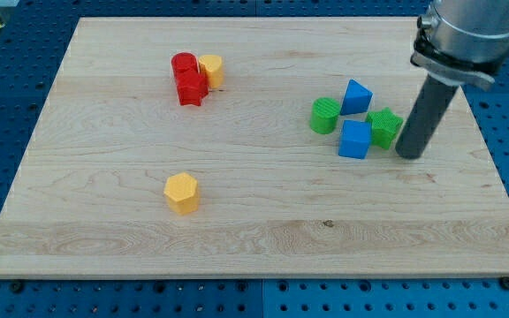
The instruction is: Move the yellow hexagon to the bottom right side of the yellow heart
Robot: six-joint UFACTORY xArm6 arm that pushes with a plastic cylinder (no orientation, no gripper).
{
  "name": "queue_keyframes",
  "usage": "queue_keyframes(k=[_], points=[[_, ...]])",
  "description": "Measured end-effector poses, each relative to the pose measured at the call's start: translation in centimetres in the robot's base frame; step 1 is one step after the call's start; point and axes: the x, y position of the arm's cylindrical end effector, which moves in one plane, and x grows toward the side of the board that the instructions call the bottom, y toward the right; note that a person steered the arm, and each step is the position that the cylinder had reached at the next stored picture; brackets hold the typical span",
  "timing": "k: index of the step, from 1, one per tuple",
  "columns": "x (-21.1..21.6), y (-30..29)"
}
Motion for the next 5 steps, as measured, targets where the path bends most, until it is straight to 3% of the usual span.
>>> queue_keyframes(k=[2, 5], points=[[8.2, -8.3], [10.0, -29.9]])
